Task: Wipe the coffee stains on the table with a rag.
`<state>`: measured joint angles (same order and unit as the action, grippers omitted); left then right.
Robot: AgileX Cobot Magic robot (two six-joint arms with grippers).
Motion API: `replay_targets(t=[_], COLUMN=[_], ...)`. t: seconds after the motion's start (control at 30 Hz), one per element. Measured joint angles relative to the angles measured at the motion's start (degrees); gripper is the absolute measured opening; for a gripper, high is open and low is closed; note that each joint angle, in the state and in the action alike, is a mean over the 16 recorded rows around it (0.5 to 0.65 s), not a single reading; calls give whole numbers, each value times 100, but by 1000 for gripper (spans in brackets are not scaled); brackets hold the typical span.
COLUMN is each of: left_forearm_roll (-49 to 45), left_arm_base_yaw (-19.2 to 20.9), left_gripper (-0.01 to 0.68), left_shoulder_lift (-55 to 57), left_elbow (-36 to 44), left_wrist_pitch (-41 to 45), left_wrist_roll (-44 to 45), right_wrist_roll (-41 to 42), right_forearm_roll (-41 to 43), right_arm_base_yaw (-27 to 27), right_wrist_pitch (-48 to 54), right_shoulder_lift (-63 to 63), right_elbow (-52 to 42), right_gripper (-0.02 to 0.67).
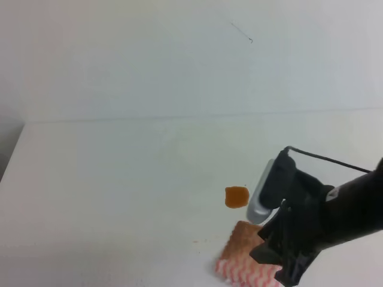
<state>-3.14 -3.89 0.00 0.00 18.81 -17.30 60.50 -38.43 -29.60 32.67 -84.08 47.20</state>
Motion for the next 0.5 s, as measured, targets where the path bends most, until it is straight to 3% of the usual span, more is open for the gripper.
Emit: replay_targets(t=[0.3,0.5], left_forearm_roll=[-5,-9], left_arm_base_yaw=[0,0], left_gripper=[-3,-3], left_shoulder_lift=[0,0], left_elbow=[0,0], left_wrist_pitch=[0,0], left_wrist_roll=[0,0], right_wrist_roll=[-977,-1321], right_forearm_roll=[1507,2035], right_arm_base_yaw=[-334,-375], right_wrist_pitch=[-191,-190], right_shoulder_lift=[-1045,-1494], right_elbow=[589,760], right_gripper=[367,423])
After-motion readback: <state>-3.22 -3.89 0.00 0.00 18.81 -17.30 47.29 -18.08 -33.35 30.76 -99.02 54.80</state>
